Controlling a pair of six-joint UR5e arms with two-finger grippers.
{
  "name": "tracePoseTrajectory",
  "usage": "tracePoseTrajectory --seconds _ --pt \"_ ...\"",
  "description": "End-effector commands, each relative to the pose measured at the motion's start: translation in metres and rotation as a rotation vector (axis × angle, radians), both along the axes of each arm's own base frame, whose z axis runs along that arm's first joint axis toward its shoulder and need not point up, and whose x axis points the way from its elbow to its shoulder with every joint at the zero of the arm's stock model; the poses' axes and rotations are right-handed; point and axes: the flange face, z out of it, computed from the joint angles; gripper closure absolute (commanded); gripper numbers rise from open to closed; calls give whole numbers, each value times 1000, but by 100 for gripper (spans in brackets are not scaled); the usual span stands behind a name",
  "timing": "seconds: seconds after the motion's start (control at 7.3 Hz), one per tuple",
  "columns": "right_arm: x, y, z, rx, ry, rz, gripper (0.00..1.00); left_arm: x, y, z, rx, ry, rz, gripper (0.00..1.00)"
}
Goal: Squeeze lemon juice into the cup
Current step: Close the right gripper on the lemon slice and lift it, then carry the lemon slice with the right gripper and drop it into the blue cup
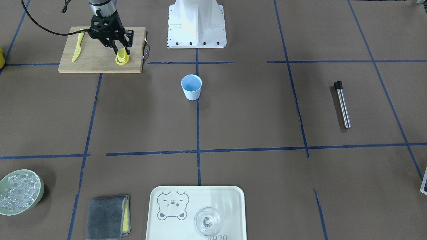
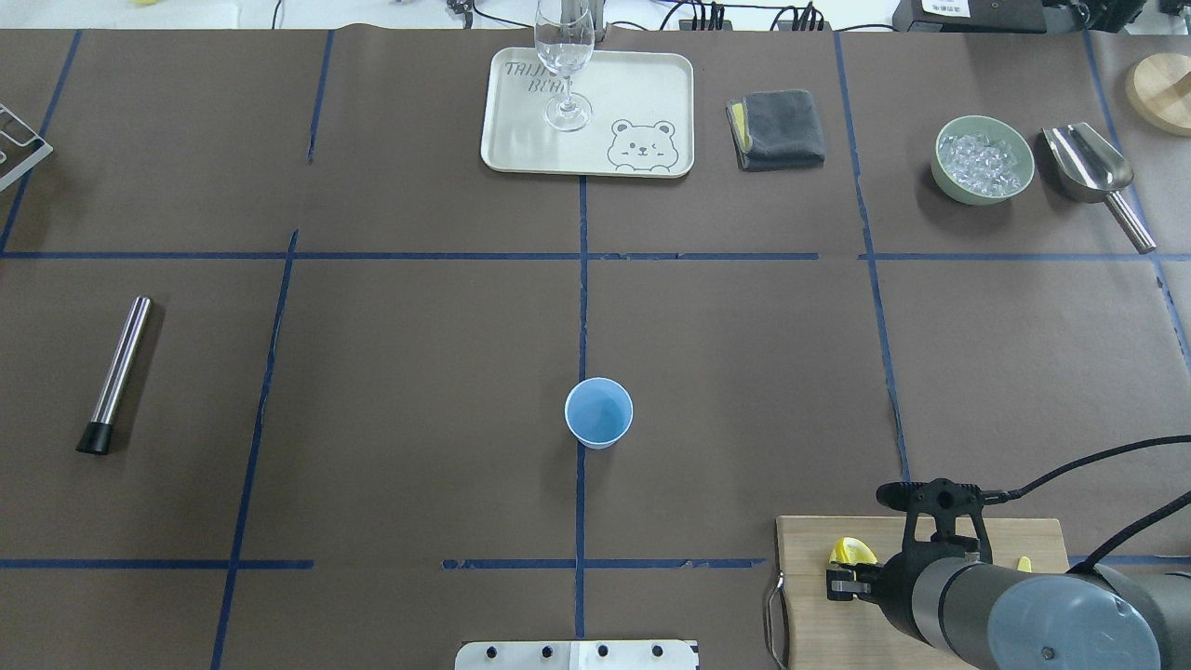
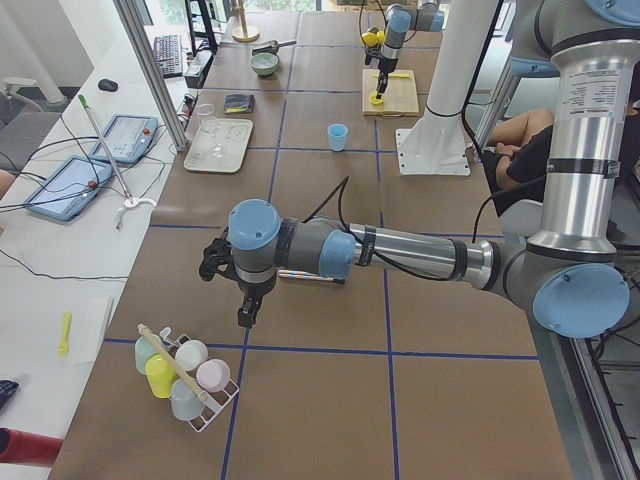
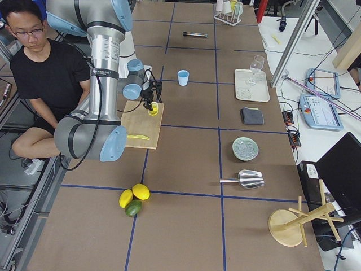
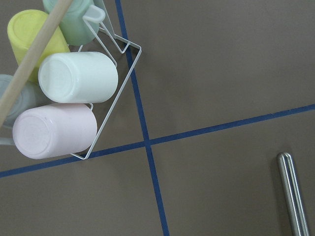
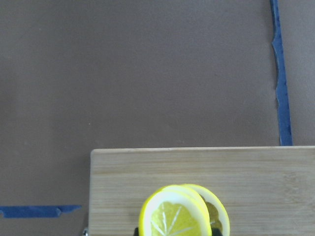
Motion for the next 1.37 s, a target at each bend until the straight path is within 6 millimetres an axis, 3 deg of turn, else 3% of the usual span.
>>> tracePoseTrajectory --seconds 0.0,0.41,0.82,0.96,1.23 --pt "12 1 -16 -9 4 -8 51 0 0 -1 -3 3 -5 0" --pt "23 -10 -29 -21 -23 14 50 0 0 -1 -3 3 -5 0" --pt "31 -49 -51 -91 -78 42 50 1 0 0 -5 3 -4 0" --pt "33 -70 -69 -121 -82 59 50 1 0 1 -7 3 -4 0" --pt "2 -111 -145 -132 -99 84 51 3 -1 1 -5 3 0 0"
